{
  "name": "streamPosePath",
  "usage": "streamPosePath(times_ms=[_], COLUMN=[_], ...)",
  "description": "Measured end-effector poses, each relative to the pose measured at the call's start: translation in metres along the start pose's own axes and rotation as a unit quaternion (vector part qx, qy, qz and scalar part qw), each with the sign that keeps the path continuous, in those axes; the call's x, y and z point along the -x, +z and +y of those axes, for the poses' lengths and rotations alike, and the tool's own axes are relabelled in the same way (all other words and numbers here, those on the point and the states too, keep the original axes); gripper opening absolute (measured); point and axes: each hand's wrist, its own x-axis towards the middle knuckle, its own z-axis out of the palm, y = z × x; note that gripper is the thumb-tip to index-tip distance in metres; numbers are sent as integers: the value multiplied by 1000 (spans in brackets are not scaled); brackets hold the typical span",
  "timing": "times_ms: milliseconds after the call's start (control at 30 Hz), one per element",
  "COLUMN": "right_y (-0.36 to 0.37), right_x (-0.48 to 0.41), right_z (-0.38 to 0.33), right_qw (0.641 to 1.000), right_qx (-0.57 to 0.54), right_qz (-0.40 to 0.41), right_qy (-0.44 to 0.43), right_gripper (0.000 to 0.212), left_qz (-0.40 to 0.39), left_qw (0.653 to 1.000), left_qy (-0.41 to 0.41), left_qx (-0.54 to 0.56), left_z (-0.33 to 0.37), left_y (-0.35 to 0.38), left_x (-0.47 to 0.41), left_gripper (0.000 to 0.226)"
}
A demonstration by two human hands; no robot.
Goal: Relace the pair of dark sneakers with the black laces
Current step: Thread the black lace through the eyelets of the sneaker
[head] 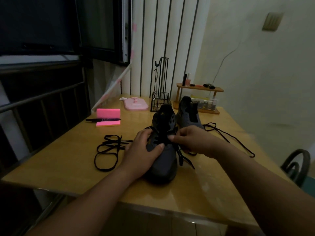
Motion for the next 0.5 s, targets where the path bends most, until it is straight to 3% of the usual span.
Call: streamPosePath(times_ms=[67,133,167,233,267,300,333,400,467,500], right_y=[-5,-10,-15,-26,-29,-28,-24,-13,-3,-1], right_x=[1,1,2,5,7,8,8,6,1,0], right_z=[-3,-2,0,2,3,5,6,8,8,8], right_qw=[1000,989,962,852,820,828,865,963,997,999], right_qx=[4,-129,-257,-516,-568,-559,-501,-268,-68,-31], right_qz=[-5,52,80,71,53,34,22,19,10,-10], right_qy=[-27,-43,-46,-45,-37,-24,-5,30,29,14], right_gripper=[31,25,23,19,19,19,20,31,46,47], left_qz=[-1,-6,-8,-10,-9,-10,-9,-6,-4,-4], left_qw=[1000,1000,1000,1000,1000,1000,1000,1000,1000,1000], left_qy=[0,0,-1,-3,-4,-5,-5,-5,-3,-2], left_qx=[4,11,14,19,20,22,23,24,26,28], left_z=[-1,-1,-2,-2,-2,-2,-2,-2,-3,-3], left_y=[0,1,1,1,1,1,1,1,2,2], left_x=[0,0,0,-1,-1,-1,-2,-2,-2,-1], left_gripper=[82,83,84,85,85,86,86,86,85,84])
